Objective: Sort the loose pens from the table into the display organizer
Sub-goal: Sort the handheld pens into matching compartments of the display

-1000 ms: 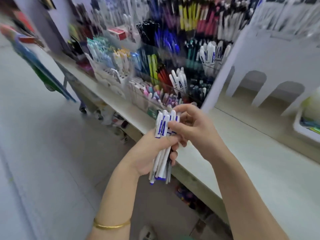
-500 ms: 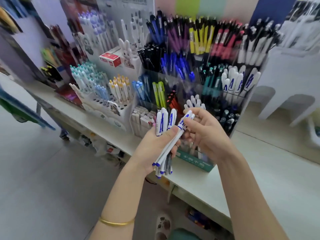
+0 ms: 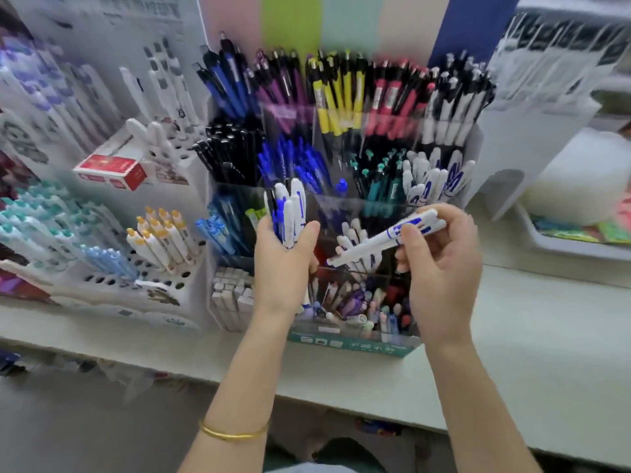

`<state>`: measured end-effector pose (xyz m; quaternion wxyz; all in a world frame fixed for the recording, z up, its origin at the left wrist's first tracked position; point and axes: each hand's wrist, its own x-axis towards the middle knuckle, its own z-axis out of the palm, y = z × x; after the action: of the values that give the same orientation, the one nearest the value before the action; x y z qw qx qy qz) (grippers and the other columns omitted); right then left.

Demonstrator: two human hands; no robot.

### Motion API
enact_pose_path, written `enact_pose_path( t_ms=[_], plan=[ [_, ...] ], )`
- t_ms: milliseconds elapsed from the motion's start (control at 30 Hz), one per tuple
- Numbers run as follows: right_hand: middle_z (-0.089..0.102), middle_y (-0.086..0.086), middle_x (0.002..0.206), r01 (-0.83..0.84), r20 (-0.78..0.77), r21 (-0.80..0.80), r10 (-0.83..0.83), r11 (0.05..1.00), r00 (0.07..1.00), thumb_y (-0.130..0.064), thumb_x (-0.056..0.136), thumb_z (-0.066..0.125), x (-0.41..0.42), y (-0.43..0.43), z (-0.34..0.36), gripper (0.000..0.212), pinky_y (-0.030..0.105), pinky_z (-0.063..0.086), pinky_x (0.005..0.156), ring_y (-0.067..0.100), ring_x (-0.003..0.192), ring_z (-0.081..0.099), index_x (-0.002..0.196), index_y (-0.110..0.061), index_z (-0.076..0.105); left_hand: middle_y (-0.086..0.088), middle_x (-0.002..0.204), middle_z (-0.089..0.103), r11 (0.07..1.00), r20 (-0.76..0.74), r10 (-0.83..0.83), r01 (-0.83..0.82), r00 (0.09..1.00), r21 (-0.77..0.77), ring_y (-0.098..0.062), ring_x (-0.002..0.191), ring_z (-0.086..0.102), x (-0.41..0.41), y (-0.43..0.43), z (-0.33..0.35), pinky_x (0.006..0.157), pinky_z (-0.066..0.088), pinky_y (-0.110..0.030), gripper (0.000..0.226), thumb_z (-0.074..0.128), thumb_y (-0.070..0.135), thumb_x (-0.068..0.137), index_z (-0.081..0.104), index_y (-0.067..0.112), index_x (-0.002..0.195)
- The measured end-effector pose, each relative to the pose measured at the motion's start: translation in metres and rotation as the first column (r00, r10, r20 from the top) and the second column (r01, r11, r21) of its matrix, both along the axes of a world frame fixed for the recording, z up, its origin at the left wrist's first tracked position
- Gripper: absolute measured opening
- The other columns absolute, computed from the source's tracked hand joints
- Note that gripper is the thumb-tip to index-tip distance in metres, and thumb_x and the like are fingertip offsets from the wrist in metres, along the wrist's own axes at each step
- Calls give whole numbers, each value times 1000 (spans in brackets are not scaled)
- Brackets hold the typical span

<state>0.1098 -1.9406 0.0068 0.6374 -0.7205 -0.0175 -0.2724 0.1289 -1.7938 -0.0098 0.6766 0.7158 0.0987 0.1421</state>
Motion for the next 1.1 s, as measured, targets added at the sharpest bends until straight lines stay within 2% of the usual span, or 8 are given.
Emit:
enact_pose_path(
  t_ms=[200, 333, 433, 533, 700, 800, 900, 1100],
  plan=[
    [54, -13, 93, 307, 157, -279, -272, 910, 949, -13, 92, 59, -3, 45, -25, 23, 11, 42, 77, -4, 82, 52, 106, -28, 48, -5, 57, 54, 980, 37, -193, 194, 981, -44, -12, 54, 50, 25, 16, -3, 62, 44, -20, 23, 60, 19, 93, 52, -2, 100],
    [55, -6, 97, 490, 227, -346, -435, 800, 871, -20, 93, 54, -3, 54, -34, 18, 17, 44, 78, 9, 83, 55, 109, -20, 47, -4, 55, 54, 943, 75, -328, 331, 942, -36, -13, 53, 51, 31, 26, -4, 60, 45, -19, 26, 59, 16, 94, 52, -8, 102],
    [53, -7, 95, 549, 237, -383, -495, 743, 836, -17, 93, 54, -4, 55, -34, 19, 6, 38, 78, 6, 81, 50, 110, -19, 46, -3, 55, 55, 919, 77, -386, 391, 919, -56, -13, 55, 52, 30, 34, -4, 63, 46, -18, 25, 58, 17, 94, 51, -5, 103],
    [51, -7, 90, 552, 206, -424, -517, 718, 831, -13, 92, 57, -1, 54, -32, 19, 5, 35, 71, 4, 75, 45, 107, -19, 47, -6, 57, 55, 899, 93, -423, 430, 901, -80, -11, 54, 53, 26, 40, -2, 63, 46, -14, 22, 57, 13, 94, 51, -7, 101],
    [61, 1, 89, 421, 63, -587, -479, 691, 875, -7, 89, 63, 12, 51, -34, 22, 25, 45, 69, 13, 76, 54, 111, -8, 57, -8, 60, 54, 821, 94, -534, 542, 840, -176, -14, 54, 52, 19, 42, 0, 59, 48, -21, 12, 55, 8, 96, 50, -4, 96],
    [63, 13, 91, 396, 138, -719, -442, 570, 886, -3, 84, 67, 17, 49, -37, 25, 32, 52, 59, 30, 71, 62, 108, -3, 60, -4, 63, 55, 702, 91, -640, 629, 763, -335, -16, 52, 50, 14, 40, -1, 53, 47, -27, 5, 52, 2, 96, 53, 4, 92],
    [55, 14, 92, 392, 156, -766, -444, 510, 882, -12, 90, 56, 19, 51, -44, 16, 32, 50, 48, 31, 64, 57, 99, -1, 64, -3, 65, 56, 564, 114, -735, 696, 668, -444, -15, 52, 50, 11, 38, -6, 54, 45, -28, 25, 56, 6, 92, 65, 21, 76],
    [49, 7, 95, 328, 53, -731, -430, 598, 901, -23, 96, 47, 13, 54, -48, 34, 30, 49, 68, 16, 80, 49, 120, -6, 63, 0, 65, 56, 522, 119, -777, 739, 618, -425, -13, 53, 50, 7, 36, -14, 53, 46, -25, 10, 54, 8, 88, 53, 0, 83]
  ],
)
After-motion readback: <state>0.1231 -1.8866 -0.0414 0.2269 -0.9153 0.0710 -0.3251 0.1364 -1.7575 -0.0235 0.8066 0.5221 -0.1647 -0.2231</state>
